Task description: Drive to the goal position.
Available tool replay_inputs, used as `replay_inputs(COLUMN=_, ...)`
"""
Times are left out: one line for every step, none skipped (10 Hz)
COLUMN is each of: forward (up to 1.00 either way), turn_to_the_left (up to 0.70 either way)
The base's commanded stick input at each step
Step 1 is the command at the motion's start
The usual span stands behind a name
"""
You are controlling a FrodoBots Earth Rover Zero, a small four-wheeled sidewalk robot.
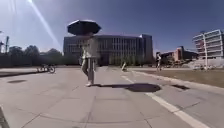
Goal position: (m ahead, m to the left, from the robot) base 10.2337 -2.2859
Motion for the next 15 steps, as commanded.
replay_inputs(forward=0.70, turn_to_the_left=-0.10)
replay_inputs(forward=0.70, turn_to_the_left=0.00)
replay_inputs(forward=0.70, turn_to_the_left=0.00)
replay_inputs(forward=0.70, turn_to_the_left=0.00)
replay_inputs(forward=0.70, turn_to_the_left=0.00)
replay_inputs(forward=0.70, turn_to_the_left=0.00)
replay_inputs(forward=0.70, turn_to_the_left=0.00)
replay_inputs(forward=0.70, turn_to_the_left=0.00)
replay_inputs(forward=0.70, turn_to_the_left=0.00)
replay_inputs(forward=0.70, turn_to_the_left=0.00)
replay_inputs(forward=0.70, turn_to_the_left=0.00)
replay_inputs(forward=0.70, turn_to_the_left=0.00)
replay_inputs(forward=0.70, turn_to_the_left=0.06)
replay_inputs(forward=0.70, turn_to_the_left=0.13)
replay_inputs(forward=0.70, turn_to_the_left=0.11)
